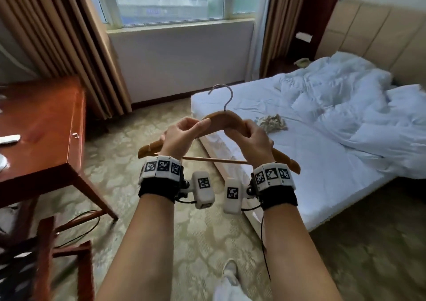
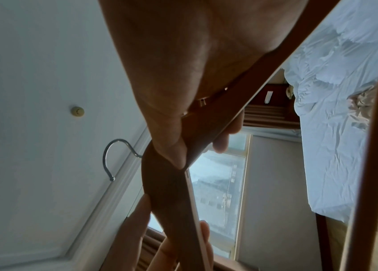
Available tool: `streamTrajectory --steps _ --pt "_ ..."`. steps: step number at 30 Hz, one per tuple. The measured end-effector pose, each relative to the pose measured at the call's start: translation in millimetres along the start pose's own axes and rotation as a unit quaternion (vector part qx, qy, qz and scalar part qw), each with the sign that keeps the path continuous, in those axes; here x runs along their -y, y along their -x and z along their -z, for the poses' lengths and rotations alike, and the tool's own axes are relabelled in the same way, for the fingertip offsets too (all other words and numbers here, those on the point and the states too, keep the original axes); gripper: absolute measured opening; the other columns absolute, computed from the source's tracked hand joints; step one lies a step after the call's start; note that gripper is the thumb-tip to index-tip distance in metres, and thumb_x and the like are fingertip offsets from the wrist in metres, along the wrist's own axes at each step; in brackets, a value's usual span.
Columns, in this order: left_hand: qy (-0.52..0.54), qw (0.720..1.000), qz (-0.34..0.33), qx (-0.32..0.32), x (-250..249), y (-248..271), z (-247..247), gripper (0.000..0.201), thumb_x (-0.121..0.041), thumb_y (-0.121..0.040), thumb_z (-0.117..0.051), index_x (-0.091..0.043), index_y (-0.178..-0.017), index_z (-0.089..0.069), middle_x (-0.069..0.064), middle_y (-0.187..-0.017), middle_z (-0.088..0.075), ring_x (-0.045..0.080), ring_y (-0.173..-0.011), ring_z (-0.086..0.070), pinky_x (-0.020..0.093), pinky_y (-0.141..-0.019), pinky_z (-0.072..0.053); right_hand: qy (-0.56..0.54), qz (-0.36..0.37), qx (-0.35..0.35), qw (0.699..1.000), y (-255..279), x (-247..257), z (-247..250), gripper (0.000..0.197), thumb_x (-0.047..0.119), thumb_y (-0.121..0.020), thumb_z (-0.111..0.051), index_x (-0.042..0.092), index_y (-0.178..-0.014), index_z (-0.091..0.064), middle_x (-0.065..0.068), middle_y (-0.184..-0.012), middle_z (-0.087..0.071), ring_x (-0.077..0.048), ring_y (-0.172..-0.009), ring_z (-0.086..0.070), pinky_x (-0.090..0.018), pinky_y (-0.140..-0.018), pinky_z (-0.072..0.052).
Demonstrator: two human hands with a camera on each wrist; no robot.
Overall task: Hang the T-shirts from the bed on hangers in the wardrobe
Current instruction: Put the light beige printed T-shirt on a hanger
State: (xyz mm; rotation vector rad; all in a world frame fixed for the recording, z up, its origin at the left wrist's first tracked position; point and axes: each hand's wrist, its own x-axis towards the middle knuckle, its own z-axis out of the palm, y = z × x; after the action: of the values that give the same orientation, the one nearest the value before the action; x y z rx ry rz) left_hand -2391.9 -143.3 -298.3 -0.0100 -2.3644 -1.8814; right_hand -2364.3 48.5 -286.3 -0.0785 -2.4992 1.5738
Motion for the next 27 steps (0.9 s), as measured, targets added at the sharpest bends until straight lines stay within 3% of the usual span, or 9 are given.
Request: streamTrajectory --steps 3,4,6,8,10,14,18,22,27 --pt "-0.001 1.0 -0.001 0.025 3 -61 -23 0.045 -0.078 -0.058 -0.073 -0.036 -0.076 -0.073 -0.016 -0.076 -0.071 0.009 -0.086 -0.064 0.054 -0.108 -0.04 -0.013 -0.008 -0.004 1.0 -59 -18 2 0.017 0.039 -0.085 -0.074 0.027 -0.089 -0.062 0.011 -0.076 -0.06 -0.007 -0.076 -0.055 -0.027 -0.073 -0.039" --pt "-0.001 1.0 -0.001 0.029 5 -83 -29 0.045 -0.075 -0.058 -0.076 -0.033 -0.076 -0.073 -0.015 -0.077 -0.071 0.007 -0.084 -0.064 0.048 -0.105 -0.043 -0.014 -0.012 -0.004 1.0 -81 -24 0 0.019 0.039 -0.085 -0.074 0.025 -0.091 -0.064 0.01 -0.077 -0.062 -0.007 -0.077 -0.056 -0.025 -0.071 -0.038" --pt "-0.009 0.999 -0.005 0.035 7 -130 -41 0.044 -0.068 -0.06 -0.079 -0.028 -0.078 -0.073 -0.012 -0.078 -0.071 0.006 -0.083 -0.064 0.038 -0.097 -0.046 -0.018 -0.02 -0.008 1.0 -128 -35 -5 0.024 0.043 -0.081 -0.075 0.026 -0.092 -0.065 0.008 -0.081 -0.067 -0.01 -0.082 -0.061 -0.028 -0.08 -0.043" --pt "-0.035 0.999 -0.014 0.034 6 -180 -53 0.043 -0.072 -0.06 -0.076 -0.033 -0.078 -0.074 -0.014 -0.079 -0.072 0.009 -0.091 -0.066 0.044 -0.105 -0.041 -0.025 -0.023 -0.007 0.999 -178 -42 -10 0.03 0.051 -0.073 -0.074 0.029 -0.091 -0.064 0.007 -0.085 -0.071 -0.014 -0.087 -0.065 -0.043 -0.092 -0.049" --pt "-0.065 0.997 -0.019 0.031 1 -229 -63 0.041 -0.08 -0.059 -0.07 -0.044 -0.079 -0.072 -0.021 -0.079 -0.072 0.009 -0.099 -0.065 0.054 -0.11 -0.034 -0.031 -0.029 0.004 0.999 -227 -43 -11 0.039 0.058 -0.064 -0.07 0.031 -0.092 -0.064 0.006 -0.086 -0.071 -0.016 -0.089 -0.067 -0.051 -0.094 -0.05" --pt "-0.093 0.995 -0.036 0.03 -6 -311 -89 0.037 -0.083 -0.062 -0.062 -0.051 -0.078 -0.069 -0.028 -0.081 -0.069 0.004 -0.099 -0.064 0.053 -0.111 -0.033 -0.027 -0.034 0.01 0.999 -314 -44 0 0.051 0.062 -0.055 -0.066 0.028 -0.094 -0.065 0.005 -0.086 -0.072 -0.017 -0.089 -0.067 -0.049 -0.091 -0.052" --pt "-0.07 0.996 -0.019 0.051 4 -376 -116 0.044 -0.084 -0.059 -0.066 -0.045 -0.079 -0.072 -0.023 -0.081 -0.072 0.011 -0.102 -0.065 0.055 -0.11 -0.034 0.004 -0.048 0.025 0.999 -378 -59 10 0.037 0.048 -0.068 -0.075 0.025 -0.096 -0.066 0.004 -0.086 -0.071 -0.018 -0.088 -0.067 -0.049 -0.09 -0.052" --pt "-0.083 0.993 -0.02 0.083 8 -438 -154 0.022 -0.072 -0.069 -0.07 -0.051 -0.075 -0.069 -0.029 -0.078 -0.068 0.005 -0.098 -0.063 0.052 -0.11 -0.034 0.003 -0.073 0.014 0.997 -439 -84 20 0.048 0.058 -0.056 -0.069 0.028 -0.093 -0.068 0.004 -0.083 -0.073 -0.018 -0.087 -0.069 -0.049 -0.089 -0.054" --pt "-0.056 0.988 -0.035 0.14 30 -530 -213 0.044 -0.086 -0.057 -0.065 -0.046 -0.075 -0.07 -0.023 -0.079 -0.071 0.016 -0.106 -0.062 0.058 -0.109 -0.034 0.0 -0.115 -0.017 0.993 -516 -119 36 0.037 0.05 -0.057 -0.071 0.03 -0.088 -0.071 0.002 -0.078 -0.075 -0.021 -0.083 -0.071 -0.05 -0.089 -0.055"
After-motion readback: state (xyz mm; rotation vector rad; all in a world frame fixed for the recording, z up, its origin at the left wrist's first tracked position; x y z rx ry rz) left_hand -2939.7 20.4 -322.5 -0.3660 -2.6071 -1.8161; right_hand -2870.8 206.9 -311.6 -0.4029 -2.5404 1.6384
